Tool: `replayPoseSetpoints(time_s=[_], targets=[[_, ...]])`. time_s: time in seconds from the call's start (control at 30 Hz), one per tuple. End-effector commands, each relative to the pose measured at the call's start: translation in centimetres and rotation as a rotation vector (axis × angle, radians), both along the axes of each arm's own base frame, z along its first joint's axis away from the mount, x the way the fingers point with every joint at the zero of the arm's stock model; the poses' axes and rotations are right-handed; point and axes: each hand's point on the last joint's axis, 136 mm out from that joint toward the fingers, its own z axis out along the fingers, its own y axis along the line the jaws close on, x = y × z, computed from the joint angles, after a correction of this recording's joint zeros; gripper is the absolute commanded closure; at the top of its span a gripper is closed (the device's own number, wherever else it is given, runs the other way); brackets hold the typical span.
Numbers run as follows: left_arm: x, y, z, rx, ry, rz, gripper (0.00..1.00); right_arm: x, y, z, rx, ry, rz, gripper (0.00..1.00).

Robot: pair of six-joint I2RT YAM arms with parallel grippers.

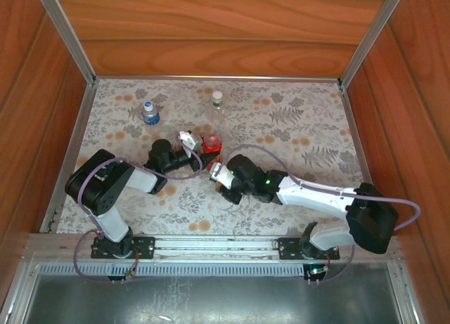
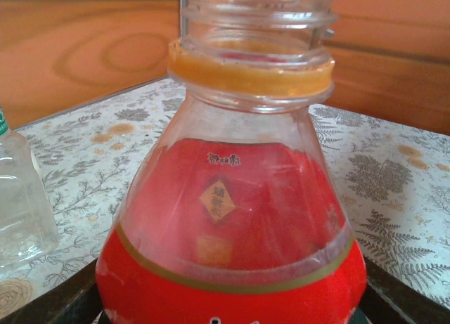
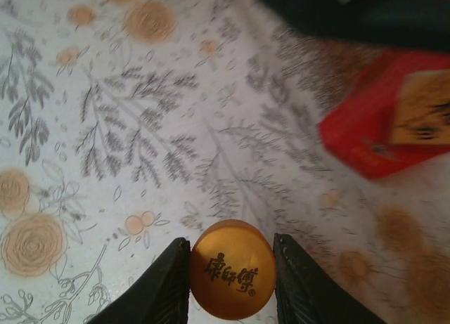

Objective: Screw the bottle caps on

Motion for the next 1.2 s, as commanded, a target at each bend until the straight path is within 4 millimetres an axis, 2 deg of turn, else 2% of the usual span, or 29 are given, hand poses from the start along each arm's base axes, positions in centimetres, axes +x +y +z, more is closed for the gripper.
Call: replayPoseSetpoints(time_s=[0.0,0.13,0.23,0.57,0.83,1.17], targets=[[-0.4,0.0,-0.8,0.01,0.019,-0.025,0.34,1.1,-1.8,1.5,-0.046,0.027,-0.089,0.67],[-0.4,0.0,-0.8,0.009,0.022,-0.026,0.36,2.5,-1.7,4.4,-0.03,0.035,-0.105,0.66],[-0.4,-0.1,-0.9,0.01,0.025,-0.028,0.43,3.4,-1.5,6.5,-0.005,0.037,-0.107,0.66],[-0.5,-0.2,-0.9,0.007,0.025,-0.041,0.43,6.4,-0.5,12.1,0.054,0.004,-0.104,0.65],[-1.1,-0.7,-1.0,0.001,0.038,-0.093,0.43,9.2,1.9,14.0,0.063,-0.002,-0.063,0.64],[-1.2,-1.0,-1.4,0.005,0.047,-0.112,0.43,10.7,2.9,13.0,0.018,0.035,-0.055,0.63]])
